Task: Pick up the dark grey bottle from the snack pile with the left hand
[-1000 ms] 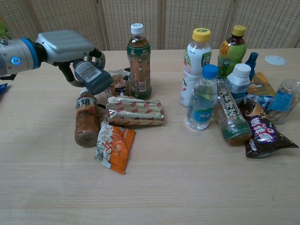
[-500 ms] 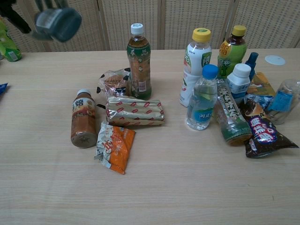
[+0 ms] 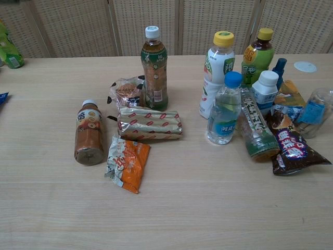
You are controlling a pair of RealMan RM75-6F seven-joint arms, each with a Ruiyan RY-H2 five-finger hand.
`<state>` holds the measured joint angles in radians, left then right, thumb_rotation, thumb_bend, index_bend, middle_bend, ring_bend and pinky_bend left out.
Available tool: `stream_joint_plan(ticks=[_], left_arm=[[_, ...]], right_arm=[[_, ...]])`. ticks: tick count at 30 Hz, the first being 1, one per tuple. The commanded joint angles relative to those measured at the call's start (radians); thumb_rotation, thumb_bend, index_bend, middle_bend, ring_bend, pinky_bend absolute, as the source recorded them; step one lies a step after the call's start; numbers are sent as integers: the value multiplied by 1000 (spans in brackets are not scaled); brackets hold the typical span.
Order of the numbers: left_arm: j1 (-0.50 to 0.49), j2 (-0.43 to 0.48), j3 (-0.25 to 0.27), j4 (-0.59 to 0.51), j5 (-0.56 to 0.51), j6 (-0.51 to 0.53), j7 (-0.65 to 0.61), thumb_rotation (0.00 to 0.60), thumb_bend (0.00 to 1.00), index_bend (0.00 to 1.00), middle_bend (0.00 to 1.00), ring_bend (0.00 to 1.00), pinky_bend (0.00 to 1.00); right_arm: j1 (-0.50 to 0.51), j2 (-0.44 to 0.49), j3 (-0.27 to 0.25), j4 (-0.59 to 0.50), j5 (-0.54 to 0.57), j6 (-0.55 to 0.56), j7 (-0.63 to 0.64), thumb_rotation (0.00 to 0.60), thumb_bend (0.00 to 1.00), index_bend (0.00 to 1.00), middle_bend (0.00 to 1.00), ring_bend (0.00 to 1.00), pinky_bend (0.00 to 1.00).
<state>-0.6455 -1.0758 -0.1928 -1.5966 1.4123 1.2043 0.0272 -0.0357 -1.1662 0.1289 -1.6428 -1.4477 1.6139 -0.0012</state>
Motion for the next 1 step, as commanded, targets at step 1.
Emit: stream_joint_plan(ticks=[1], left_arm=[[-2,-5,-2,6,6,-1,-5,600,302,572,690,604,389]], right_arm=[[-1,1,0,-4,2,2,-6,373,150,0,0,0,0]])
